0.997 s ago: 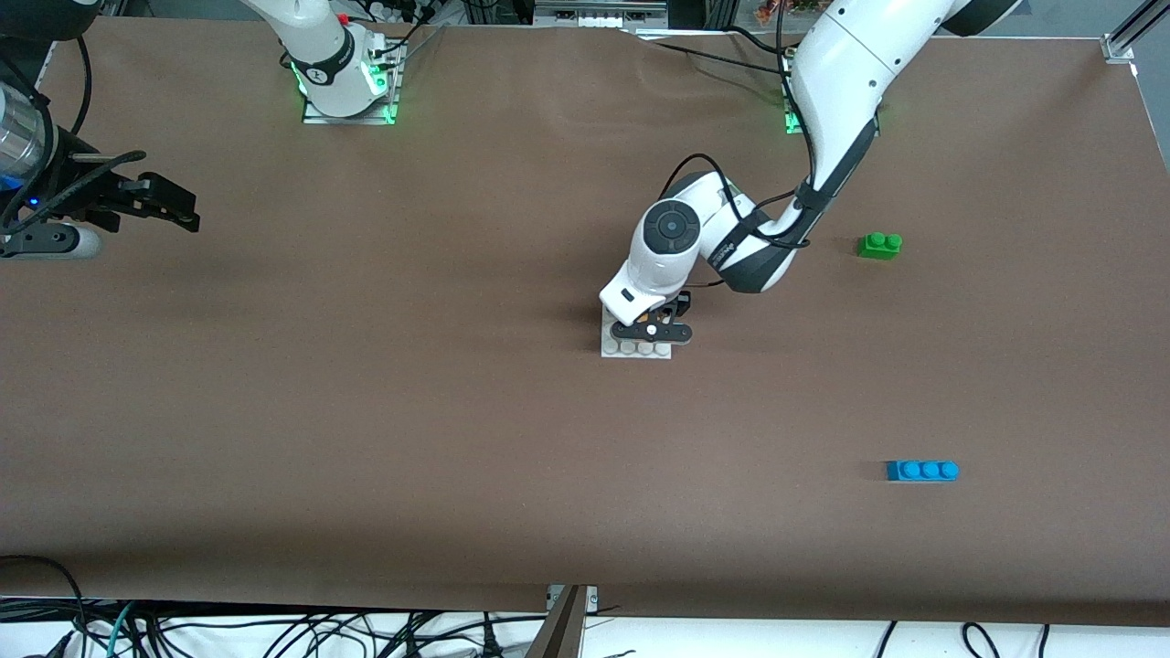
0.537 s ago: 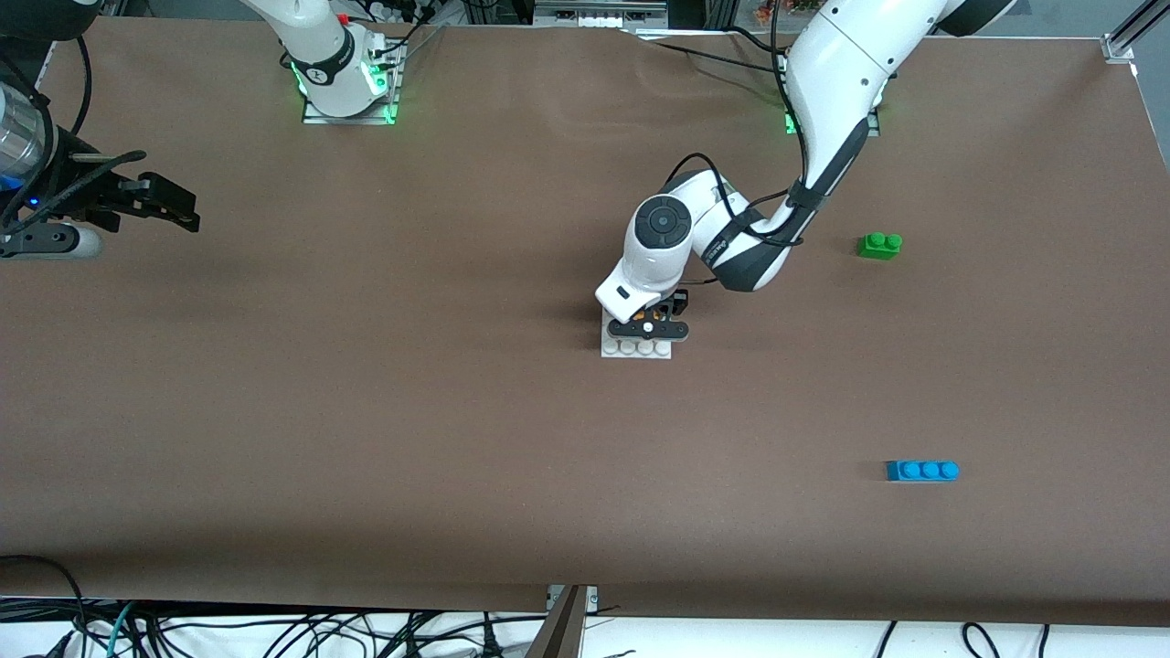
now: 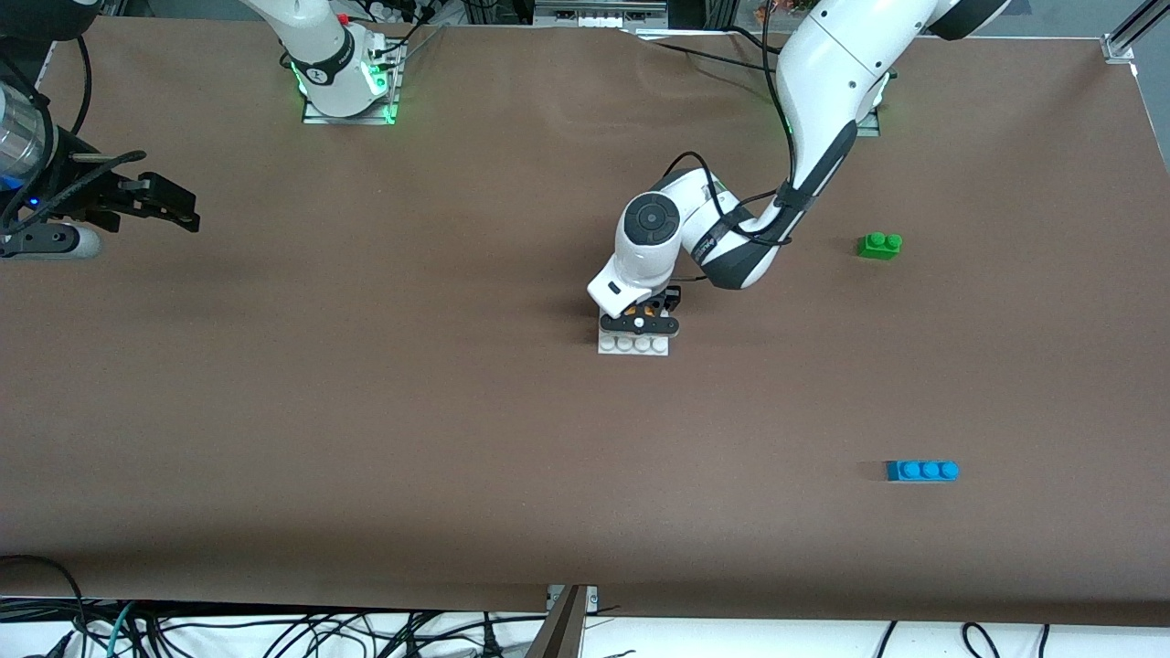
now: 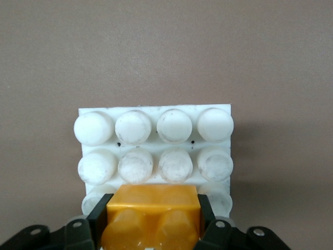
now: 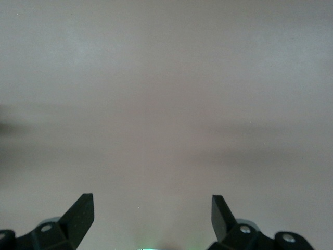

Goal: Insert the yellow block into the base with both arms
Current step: 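Press the yellow brick onto the base plate studs and open the left gripper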

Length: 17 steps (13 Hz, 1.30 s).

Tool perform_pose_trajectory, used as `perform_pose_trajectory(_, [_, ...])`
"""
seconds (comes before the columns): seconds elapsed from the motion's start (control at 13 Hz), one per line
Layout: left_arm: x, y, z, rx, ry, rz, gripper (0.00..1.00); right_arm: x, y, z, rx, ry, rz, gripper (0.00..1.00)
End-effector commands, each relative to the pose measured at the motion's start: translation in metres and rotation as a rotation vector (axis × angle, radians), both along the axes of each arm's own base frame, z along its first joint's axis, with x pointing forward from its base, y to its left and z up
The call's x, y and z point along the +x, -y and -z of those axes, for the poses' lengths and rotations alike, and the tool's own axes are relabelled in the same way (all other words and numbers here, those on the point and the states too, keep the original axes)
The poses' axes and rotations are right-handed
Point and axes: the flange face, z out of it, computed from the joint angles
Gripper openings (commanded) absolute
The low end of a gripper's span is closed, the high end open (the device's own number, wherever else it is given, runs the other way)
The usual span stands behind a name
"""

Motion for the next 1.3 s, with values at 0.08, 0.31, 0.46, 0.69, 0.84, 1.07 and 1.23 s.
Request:
perform_pose_trajectory(0.08, [0.003, 0.007, -0.004, 0.012, 0.027, -0.052, 1.00, 0.000, -0.001, -0.004, -0.002, -0.002, -0.009, 1.00])
perform_pose_trajectory(0.31, [0.009, 0.003, -0.027, 0.011, 0.049, -0.072, 1.00, 0.000, -0.001, -0.004, -0.002, -0.002, -0.009, 1.00])
perform_pose_trajectory(0.46, [0.019, -0.013, -0.056, 0.040, 0.049, -0.046, 1.00, 0.000, -0.001, -0.004, -0.002, -0.002, -0.009, 1.00])
perform_pose_trajectory(0.69, [0.049, -0.064, -0.122, 0.046, 0.049, 0.009, 1.00, 0.000, -0.001, -0.004, -0.002, -0.001, -0.009, 1.00])
perform_pose_trajectory(0.84, [0.071, -0.112, -0.166, -0.009, 0.038, -0.012, 1.00, 0.000, -0.001, -0.004, -0.002, -0.002, -0.009, 1.00])
perform_pose_trajectory(1.07, [0.093, -0.177, -0.211, -0.056, 0.045, -0.045, 1.00, 0.000, -0.001, -0.004, -0.002, -0.002, -0.009, 1.00])
perform_pose_trajectory(1.23, [0.095, -0.203, -0.245, -0.043, 0.072, -0.076, 1.00, 0.000, -0.001, -0.004, -0.002, -0.001, -0.009, 1.00])
